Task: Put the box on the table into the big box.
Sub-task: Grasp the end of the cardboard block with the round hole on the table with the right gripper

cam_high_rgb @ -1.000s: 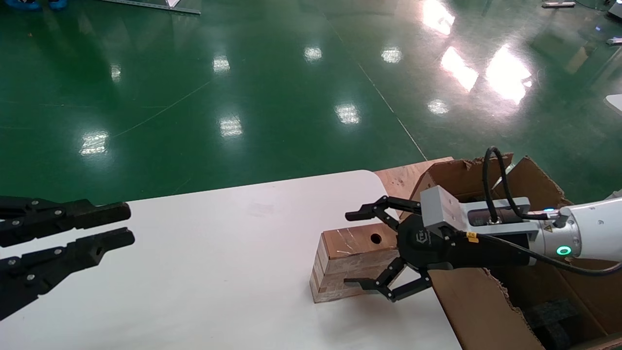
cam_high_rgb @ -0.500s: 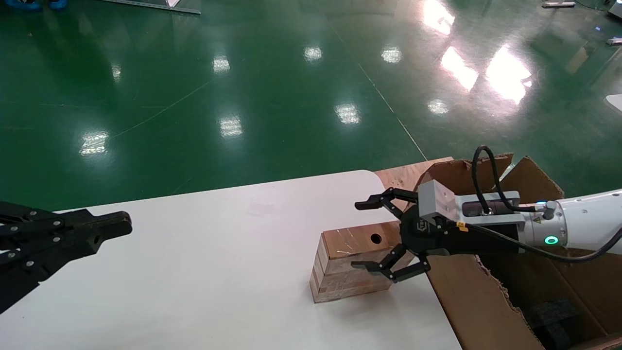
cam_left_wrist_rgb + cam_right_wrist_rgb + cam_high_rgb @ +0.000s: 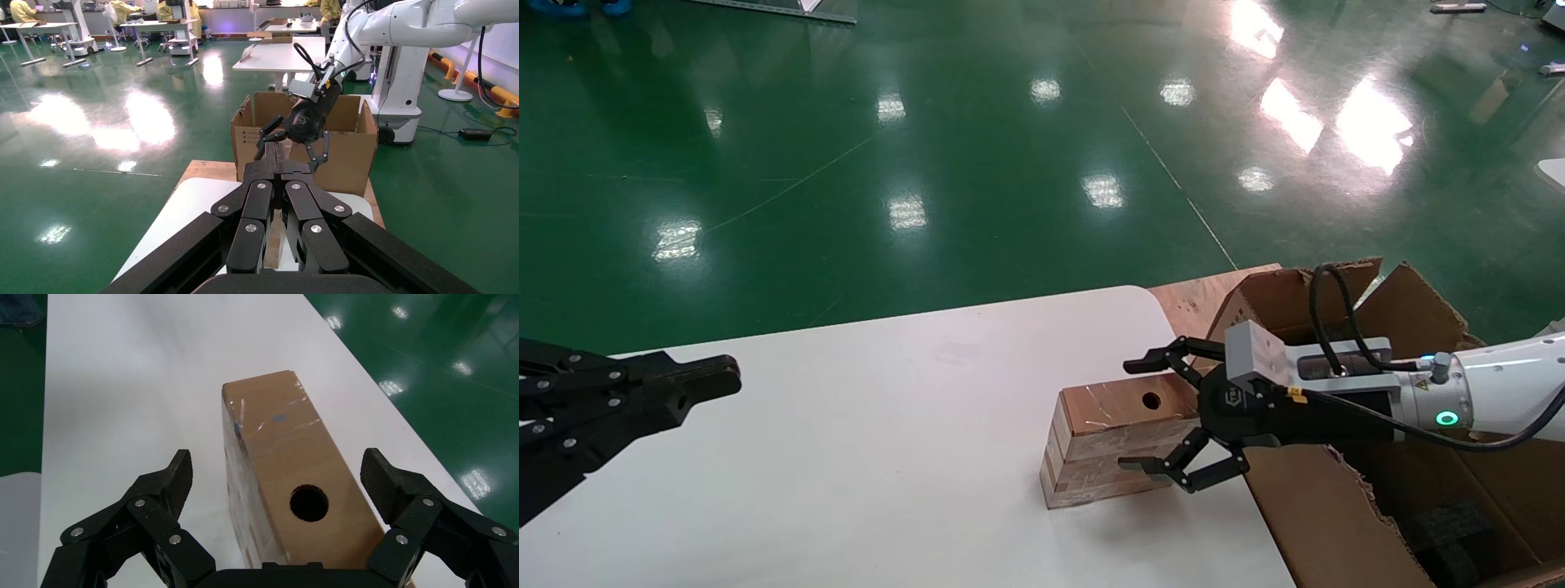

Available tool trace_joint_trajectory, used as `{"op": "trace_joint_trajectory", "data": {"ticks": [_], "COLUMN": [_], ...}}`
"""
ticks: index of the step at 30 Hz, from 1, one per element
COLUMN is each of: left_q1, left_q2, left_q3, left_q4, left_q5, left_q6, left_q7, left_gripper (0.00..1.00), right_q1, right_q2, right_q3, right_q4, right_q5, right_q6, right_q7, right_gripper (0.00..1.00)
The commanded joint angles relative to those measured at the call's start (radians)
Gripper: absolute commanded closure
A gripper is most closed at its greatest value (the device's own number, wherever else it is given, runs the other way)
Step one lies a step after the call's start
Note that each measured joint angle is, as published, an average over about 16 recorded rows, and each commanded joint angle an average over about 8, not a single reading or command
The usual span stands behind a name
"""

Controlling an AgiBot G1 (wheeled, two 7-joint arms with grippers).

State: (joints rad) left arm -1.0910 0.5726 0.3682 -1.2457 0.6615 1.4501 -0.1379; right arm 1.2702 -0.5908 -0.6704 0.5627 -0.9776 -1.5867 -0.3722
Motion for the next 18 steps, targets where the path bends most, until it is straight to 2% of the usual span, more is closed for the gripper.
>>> {"op": "trace_joint_trajectory", "data": {"ticks": [1,18], "left_q1": [0.0,0.0], "left_q2": [0.0,0.0], "left_q3": [0.0,0.0], "left_q4": [0.0,0.0], "left_q5": [0.0,0.0], "left_q6": [0.0,0.0], "left_q7": [0.0,0.0], "left_gripper": [1.0,1.0], "right_q1": [0.001,0.044], "right_q2": [0.004,0.013], "right_q3": [-0.013,-0.101], "right_q4": [-0.001,-0.033], "right_q5": [0.01,0.049], "right_q6": [0.001,0.004], "right_q7": [-0.001,-0.029], "right_gripper": [0.0,0.0]}}
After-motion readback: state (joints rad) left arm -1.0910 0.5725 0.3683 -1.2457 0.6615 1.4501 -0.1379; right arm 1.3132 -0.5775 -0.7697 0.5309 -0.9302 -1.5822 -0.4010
